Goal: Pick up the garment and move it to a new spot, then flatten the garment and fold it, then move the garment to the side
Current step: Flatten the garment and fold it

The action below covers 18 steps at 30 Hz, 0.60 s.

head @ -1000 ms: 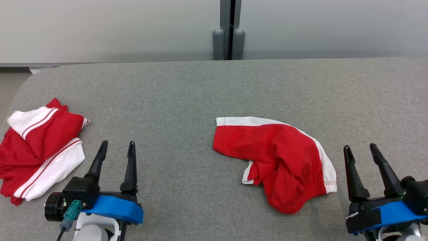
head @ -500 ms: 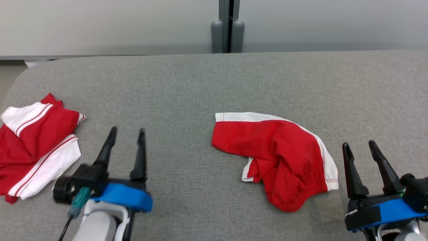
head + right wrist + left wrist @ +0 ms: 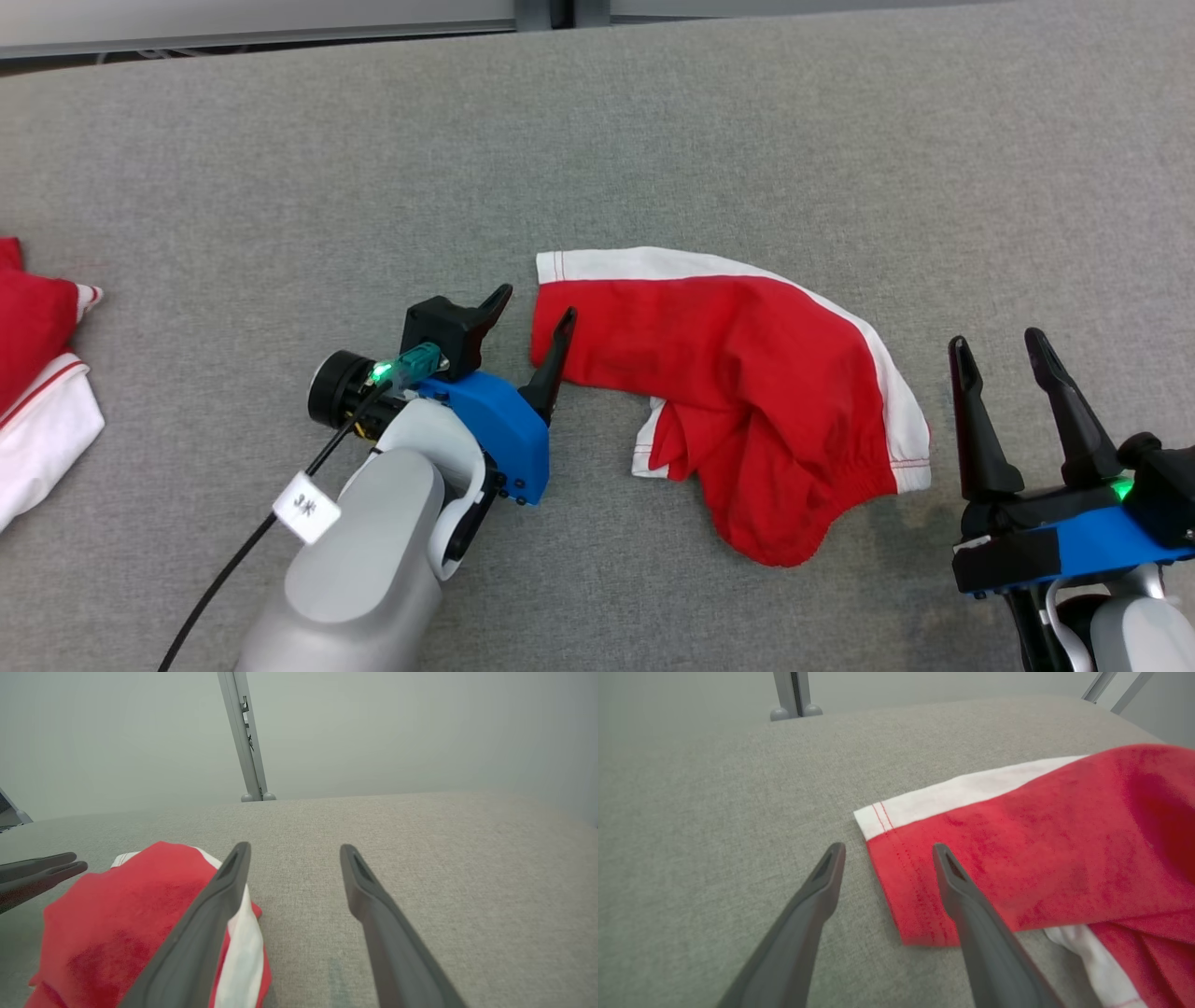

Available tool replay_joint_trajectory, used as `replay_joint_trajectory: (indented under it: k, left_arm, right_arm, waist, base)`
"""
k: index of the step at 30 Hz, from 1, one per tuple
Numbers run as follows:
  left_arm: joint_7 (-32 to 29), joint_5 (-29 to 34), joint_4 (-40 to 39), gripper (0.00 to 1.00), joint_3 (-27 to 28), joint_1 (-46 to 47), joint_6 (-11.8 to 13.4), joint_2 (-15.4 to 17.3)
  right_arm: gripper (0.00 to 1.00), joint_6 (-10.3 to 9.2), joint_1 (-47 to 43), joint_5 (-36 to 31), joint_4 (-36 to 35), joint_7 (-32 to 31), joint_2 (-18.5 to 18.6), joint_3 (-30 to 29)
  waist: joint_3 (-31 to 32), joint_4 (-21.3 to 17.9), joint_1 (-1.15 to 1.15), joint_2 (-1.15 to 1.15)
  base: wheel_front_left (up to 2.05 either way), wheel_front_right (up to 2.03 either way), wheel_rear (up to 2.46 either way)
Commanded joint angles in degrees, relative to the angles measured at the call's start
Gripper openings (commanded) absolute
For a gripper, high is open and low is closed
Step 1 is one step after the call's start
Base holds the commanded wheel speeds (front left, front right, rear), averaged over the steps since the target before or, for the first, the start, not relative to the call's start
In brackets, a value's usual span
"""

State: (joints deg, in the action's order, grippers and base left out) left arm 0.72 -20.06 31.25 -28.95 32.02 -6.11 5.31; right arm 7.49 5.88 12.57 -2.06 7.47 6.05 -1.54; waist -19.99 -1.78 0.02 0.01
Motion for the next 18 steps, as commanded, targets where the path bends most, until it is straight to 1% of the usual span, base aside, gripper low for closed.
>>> replay_joint_trajectory:
  k: [1,5,6,7,8,10,14,16,18]
  left_arm:
    - [-0.8,-0.8,2.6,1.00,-0.3,1.9,-0.4,-0.2]
    - [-3.7,-3.1,9.3,1.00,-1.7,4.0,-1.1,-1.0]
    - [-4.2,-3.5,10.5,0.78,-2.4,4.4,-1.1,-1.1]
    - [-4.0,-4.0,11.3,0.15,-2.9,4.7,-1.2,-1.2]
    - [-2.5,-4.4,12.2,0.00,-4.0,5.5,-1.4,-1.3]
    - [-0.5,-4.2,12.6,0.00,-4.9,6.6,-1.5,-0.9]
    - [6.2,-2.1,11.4,0.00,-6.4,8.7,-1.3,0.4]
    - [9.9,-0.6,9.9,0.00,-6.8,9.1,-0.6,1.1]
    - [12.3,1.0,7.4,0.00,-7.2,9.2,0.5,1.9]
  right_arm:
    - [1.00,0.01,0.9,0.3,0.5,0.5,-0.1,0.1]
    - [1.00,0.01,1.5,0.7,1.8,1.2,-0.2,0.3]
    - [1.00,0.01,1.7,0.7,2.0,1.3,-0.2,0.4]
    - [1.00,0.01,1.9,0.7,2.2,1.4,-0.2,0.4]
    - [1.00,0.01,2.1,0.7,2.6,1.7,-0.3,0.3]
    - [1.00,0.01,2.3,0.7,2.9,1.9,-0.4,0.0]
    - [1.00,0.01,2.2,0.7,3.4,2.3,-0.2,-0.6]
    - [1.00,0.01,1.7,0.7,3.7,2.3,-0.1,-1.1]
    - [1.00,0.01,0.9,0.7,3.9,2.3,-0.1,-1.8]
  waist:
    - [-0.5,-0.3,-0.02,-0.01]
    - [-1.3,-1.0,-0.02,-0.01]
    - [-1.3,-1.2,-0.02,-0.01]
    - [-1.4,-1.3,-0.02,-0.01]
    - [-1.4,-1.4,-0.02,-0.01]
    - [-1.2,-1.3,-0.02,-0.01]
    - [-0.5,-0.9,-0.02,-0.01]
    - [0.3,-0.5,-0.02,-0.01]
    - [1.2,0.1,-0.02,-0.01]
  base:
    - [0.00,0.00,0.00]
    - [0.00,0.00,0.00]
    - [0.00,0.00,0.00]
    - [0.00,0.00,0.00]
    - [0.00,0.00,0.00]
    - [0.00,0.00,0.00]
    - [0.00,0.00,0.00]
    - [0.00,0.00,0.00]
    - [0.00,0.00,0.00]
